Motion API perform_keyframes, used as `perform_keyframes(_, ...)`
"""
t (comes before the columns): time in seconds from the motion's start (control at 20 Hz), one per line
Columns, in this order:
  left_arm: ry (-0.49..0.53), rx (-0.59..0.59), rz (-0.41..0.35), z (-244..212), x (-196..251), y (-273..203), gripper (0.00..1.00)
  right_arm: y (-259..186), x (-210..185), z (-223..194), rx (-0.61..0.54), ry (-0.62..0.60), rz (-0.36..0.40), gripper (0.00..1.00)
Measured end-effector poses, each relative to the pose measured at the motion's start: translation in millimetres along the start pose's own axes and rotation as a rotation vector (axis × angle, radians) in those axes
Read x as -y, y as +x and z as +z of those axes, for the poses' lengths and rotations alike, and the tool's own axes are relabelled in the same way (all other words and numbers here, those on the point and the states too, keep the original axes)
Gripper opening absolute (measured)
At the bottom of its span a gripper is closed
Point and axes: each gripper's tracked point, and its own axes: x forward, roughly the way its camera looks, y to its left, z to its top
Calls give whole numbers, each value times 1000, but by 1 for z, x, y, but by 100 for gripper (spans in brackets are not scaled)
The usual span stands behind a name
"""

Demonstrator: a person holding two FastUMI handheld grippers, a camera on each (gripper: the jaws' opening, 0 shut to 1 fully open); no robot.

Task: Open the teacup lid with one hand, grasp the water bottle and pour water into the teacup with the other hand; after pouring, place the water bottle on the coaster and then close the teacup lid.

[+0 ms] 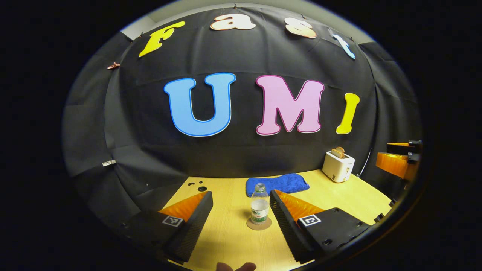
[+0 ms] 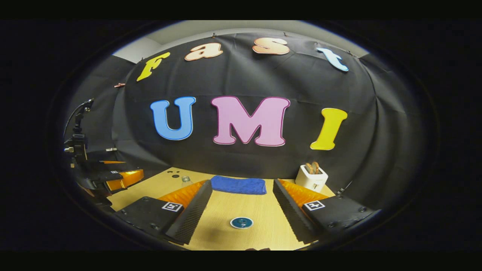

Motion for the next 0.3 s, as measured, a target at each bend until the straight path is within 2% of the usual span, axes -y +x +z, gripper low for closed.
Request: perform_keyframes(0.3, 11, 11, -11, 3, -10, -11, 96, -8, -2, 5, 17, 0, -25, 99)
